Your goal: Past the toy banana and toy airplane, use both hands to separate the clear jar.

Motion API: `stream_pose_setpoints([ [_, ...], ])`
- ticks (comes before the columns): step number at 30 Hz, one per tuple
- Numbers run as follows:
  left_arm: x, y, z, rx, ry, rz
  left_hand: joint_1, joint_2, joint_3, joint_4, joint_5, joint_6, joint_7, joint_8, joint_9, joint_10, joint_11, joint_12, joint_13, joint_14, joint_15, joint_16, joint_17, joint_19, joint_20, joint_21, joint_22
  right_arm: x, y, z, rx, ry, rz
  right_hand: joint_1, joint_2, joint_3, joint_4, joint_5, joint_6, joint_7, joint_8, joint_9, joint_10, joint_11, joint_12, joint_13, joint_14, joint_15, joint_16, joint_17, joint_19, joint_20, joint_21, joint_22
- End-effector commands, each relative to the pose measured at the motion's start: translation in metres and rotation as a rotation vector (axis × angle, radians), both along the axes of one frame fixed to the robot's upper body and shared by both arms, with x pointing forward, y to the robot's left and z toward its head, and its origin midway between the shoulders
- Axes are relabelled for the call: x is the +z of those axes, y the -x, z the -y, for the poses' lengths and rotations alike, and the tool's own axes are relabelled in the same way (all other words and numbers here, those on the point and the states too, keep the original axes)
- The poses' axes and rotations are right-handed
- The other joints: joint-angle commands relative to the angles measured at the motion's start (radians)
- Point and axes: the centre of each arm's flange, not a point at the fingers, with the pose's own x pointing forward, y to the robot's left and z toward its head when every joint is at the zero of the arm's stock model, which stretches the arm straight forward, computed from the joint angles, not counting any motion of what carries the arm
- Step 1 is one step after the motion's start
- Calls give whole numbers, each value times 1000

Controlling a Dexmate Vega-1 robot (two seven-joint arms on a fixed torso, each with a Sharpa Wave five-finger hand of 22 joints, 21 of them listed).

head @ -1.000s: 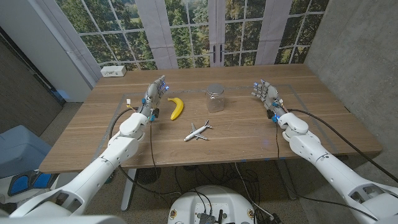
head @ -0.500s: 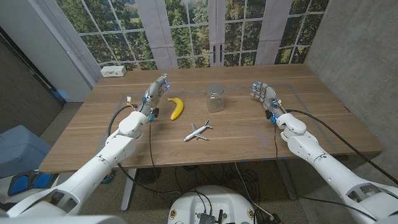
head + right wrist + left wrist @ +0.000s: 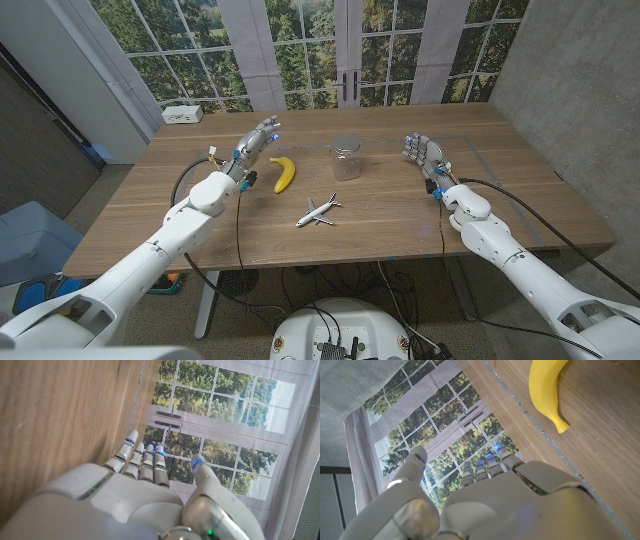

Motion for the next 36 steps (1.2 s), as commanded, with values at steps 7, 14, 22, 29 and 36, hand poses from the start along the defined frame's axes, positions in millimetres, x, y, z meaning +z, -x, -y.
stream_pose_setpoints([
  [7, 15, 9, 18, 125, -234, 49, 32, -23, -1, -4, -5, -8, -6, 12, 5, 10, 1, 8, 4, 6, 17, 7, 5, -3, 34, -9, 4, -5, 16, 5, -31, -11, 14, 10, -1, 1, -18, 2, 12, 1, 5, 2, 13, 1, 5, 7, 7, 1, 5, 1, 15, 2, -8, 3],
  [14, 16, 6, 27, 124, -292, 38, 46, -36, -1, -4, -5, 2, 1, 18, 7, 12, 0, 10, 6, 4, 27, 6, 6, -12, 48, -13, 4, -5, 21, 6, -40, -8, 22, 20, -1, 2, -28, 5, 15, 2, 4, 3, 15, 4, 3, 8, 8, 4, 5, 0, 17, 3, -14, 3],
  [22, 17, 4, 37, 112, -352, 26, 66, -55, -2, -4, -5, -3, 12, 20, 9, 4, 2, 9, 8, -11, 39, 1, 7, -34, 60, -21, 5, -3, 26, 8, -49, -10, 35, 27, -1, 2, -35, 6, 18, 2, 4, 3, 19, 4, 3, 9, 8, 4, 5, 0, 18, 5, -19, 3],
  [29, 16, 0, 46, 98, -403, 9, 87, -77, -4, -2, -4, -35, 23, 13, 11, -20, 6, 3, 10, -32, 44, -1, 8, -55, 68, -24, 5, -3, 29, 9, -50, -6, 44, 31, -1, 1, -38, 7, 20, 4, 4, 3, 21, 6, 3, 10, 7, 4, 5, 0, 20, 6, -22, 4],
  [36, 15, -3, 55, 86, -443, -1, 100, -92, -6, -2, -4, -54, 30, 10, 12, -35, 12, 1, 11, -49, 51, -3, 9, -65, 71, -24, 5, -1, 34, 7, -54, 4, 54, 35, -1, 0, -42, 8, 22, 5, 4, 3, 24, 7, 2, 10, 7, 5, 4, -1, 21, 7, -26, 4],
])
